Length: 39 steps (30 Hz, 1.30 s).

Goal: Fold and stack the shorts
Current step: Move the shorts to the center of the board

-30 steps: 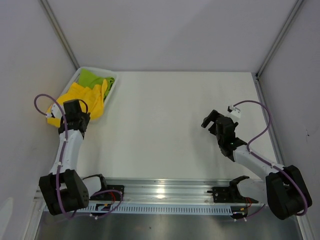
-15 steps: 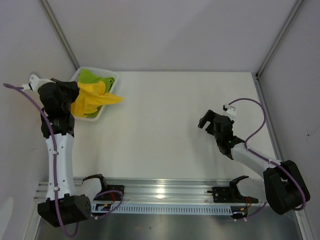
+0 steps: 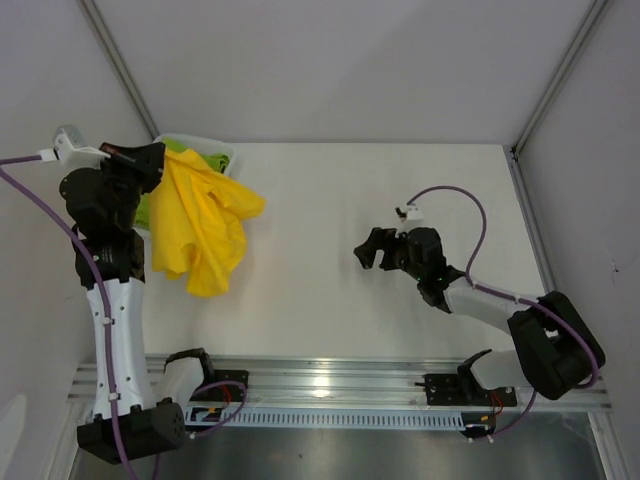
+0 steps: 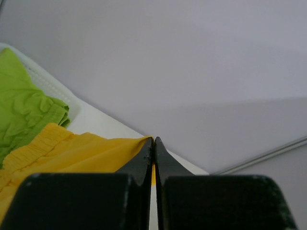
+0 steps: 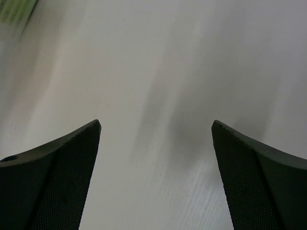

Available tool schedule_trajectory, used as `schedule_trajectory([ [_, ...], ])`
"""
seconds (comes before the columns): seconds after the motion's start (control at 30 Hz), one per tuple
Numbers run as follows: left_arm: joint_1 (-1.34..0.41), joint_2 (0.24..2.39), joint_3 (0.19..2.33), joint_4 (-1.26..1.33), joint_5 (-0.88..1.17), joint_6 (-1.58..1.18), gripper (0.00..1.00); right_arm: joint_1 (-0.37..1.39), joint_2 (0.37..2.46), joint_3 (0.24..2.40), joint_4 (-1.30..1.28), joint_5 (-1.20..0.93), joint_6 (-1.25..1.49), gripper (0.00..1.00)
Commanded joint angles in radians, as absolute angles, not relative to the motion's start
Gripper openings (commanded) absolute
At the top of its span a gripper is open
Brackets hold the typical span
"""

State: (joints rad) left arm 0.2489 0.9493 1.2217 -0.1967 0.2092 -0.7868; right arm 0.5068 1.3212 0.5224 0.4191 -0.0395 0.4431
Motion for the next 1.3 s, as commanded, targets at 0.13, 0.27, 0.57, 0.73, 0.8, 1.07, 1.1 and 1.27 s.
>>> schedule_trajectory([
  [0.13, 0.252, 0.904, 1.134, -0.155, 0.268, -0.767, 0.0, 0.653, 1.517, 0.805, 0.46, -0.342, 0.241, 0.93],
  [0.27, 0.252, 0.891, 1.123, -0.184, 0.308, -0.755, 0.0, 0.663, 1.664, 0.955, 0.512, -0.532, 0.264, 0.92],
  [0.57, 0.25, 0.871, 1.097, -0.207, 0.314, -0.755, 0.0, 0.845, 1.841, 1.157, 0.501, -0.528, 0.296, 0.94],
  [0.73, 0.25, 0.867, 1.101, -0.238, 0.296, -0.758, 0.0, 0.856, 1.934, 1.265, 0.572, -0.605, 0.374, 0.98],
  [0.8, 0.25, 0.856, 1.1, -0.244, 0.269, -0.759, 0.0, 0.868, 1.967, 1.281, 0.598, -0.65, 0.435, 0.98],
  [1.07, 0.252, 0.888, 1.095, -0.276, 0.209, -0.793, 0.0, 1.008, 1.89, 1.138, 0.695, -0.479, 0.509, 0.97],
  [1.1, 0.252, 0.888, 1.092, -0.273, 0.203, -0.796, 0.0, 1.031, 1.904, 1.137, 0.724, -0.473, 0.524, 0.96],
  [1.27, 0.25, 0.887, 1.12, -0.311, 0.157, -0.798, 0.0, 1.089, 1.925, 1.105, 0.824, -0.391, 0.564, 0.88],
])
